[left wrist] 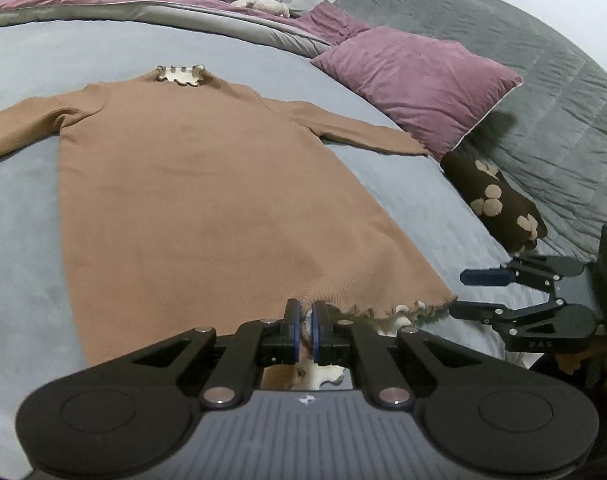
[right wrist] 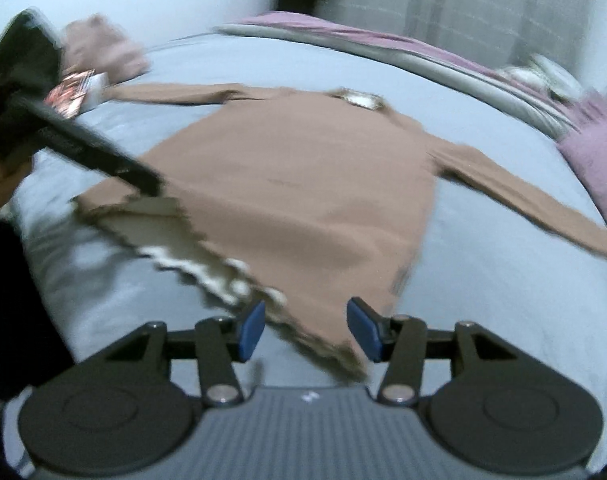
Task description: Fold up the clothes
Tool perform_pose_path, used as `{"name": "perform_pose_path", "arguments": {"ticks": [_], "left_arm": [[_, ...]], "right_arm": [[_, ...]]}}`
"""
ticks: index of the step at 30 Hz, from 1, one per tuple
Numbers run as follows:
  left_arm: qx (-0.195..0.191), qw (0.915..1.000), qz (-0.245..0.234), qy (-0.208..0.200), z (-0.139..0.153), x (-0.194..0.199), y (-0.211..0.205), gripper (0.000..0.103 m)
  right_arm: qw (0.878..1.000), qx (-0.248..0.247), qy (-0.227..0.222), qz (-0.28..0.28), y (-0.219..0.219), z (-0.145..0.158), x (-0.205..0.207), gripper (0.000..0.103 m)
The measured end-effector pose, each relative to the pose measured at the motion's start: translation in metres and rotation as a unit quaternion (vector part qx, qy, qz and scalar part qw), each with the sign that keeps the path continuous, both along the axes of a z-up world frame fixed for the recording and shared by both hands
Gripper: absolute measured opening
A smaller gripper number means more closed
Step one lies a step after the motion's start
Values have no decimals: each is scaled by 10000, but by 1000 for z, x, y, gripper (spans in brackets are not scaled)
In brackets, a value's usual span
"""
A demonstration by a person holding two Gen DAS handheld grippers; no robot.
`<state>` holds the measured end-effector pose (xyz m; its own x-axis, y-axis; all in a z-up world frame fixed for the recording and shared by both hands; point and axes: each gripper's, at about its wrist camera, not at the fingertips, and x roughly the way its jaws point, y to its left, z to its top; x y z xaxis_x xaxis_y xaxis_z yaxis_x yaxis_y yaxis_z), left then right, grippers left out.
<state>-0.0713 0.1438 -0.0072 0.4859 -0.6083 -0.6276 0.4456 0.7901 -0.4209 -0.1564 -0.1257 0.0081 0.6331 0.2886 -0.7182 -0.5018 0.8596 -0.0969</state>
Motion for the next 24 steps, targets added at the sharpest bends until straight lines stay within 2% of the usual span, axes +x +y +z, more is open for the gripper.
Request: {"name": "perform_pose_path", "arguments": {"ticks": [8, 15, 21, 23, 24], "left_arm": [[-109, 9999, 35, -59, 4, 0, 0, 5], [-137, 9999, 47, -77, 5, 0, -2, 5], [-140, 9999, 40, -80, 5, -1, -2, 5], [-136, 9999, 39, -83, 5, -2, -2, 5], [-135, 9999, 38, -85, 5, -2, -2, 5]], "right_arm": [[9960, 126, 92, -876, -29, -13, -1, 48], [9960, 89, -23, -893, -3, -22, 9, 57], [9937, 160, -277, -1077, 27, -22, 16, 59], [9919, 216, -387, -1187, 38, -23, 17, 65], [9909, 217, -458, -1248, 42, -25, 18, 72]]}}
